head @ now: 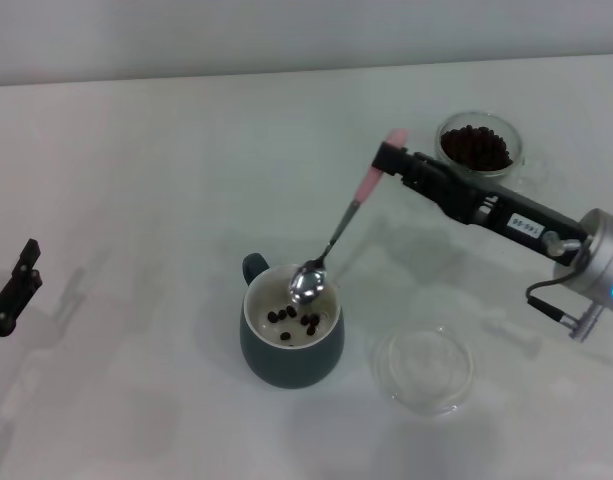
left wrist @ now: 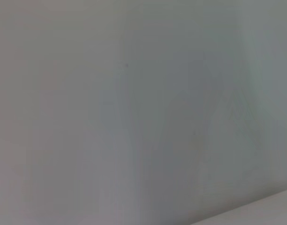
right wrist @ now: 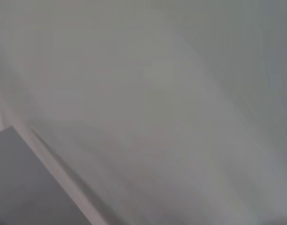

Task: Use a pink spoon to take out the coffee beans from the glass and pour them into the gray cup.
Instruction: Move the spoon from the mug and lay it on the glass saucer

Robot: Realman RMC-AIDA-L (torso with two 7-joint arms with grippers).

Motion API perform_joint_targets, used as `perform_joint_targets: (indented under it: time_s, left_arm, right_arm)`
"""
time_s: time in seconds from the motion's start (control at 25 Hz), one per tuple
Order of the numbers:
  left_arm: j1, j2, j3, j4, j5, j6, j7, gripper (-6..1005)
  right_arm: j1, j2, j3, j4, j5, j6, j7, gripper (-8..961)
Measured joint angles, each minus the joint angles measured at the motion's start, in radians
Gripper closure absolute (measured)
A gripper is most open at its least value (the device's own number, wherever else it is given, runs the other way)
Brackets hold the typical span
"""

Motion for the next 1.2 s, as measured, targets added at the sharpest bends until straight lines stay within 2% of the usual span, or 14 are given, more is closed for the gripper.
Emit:
perform_joint_targets:
  time_s: [0.44,0.72,0.84,1.2]
  left_arm:
    - [0.000,0.004,0.000,0.000,0.000,-0.001,0.000,237]
    - [0.000,0.005,0.000,0.003,-0.001,-0.001,0.000,238]
    - [-0.001,0.005,0.000,0.004,0.000,-0.001,0.000,238]
    - [-0.003,0.005,0.000,0.007,0.000,-0.002,0.001,239]
  right_arm:
    - [-0.168,-0.018,0.005,-0.208,0.012,0.005,0.104,805]
    - [-0.250,-0.037,0.005,-0.240,0.010,-0.013,0.113,805]
    - [-0.277,-0.033,0.003,-0.239,0.005,-0.036,0.108,805]
    - [-0.298,-0.022,-0.009,-0.223,-0.026,-0.090,0.099,804]
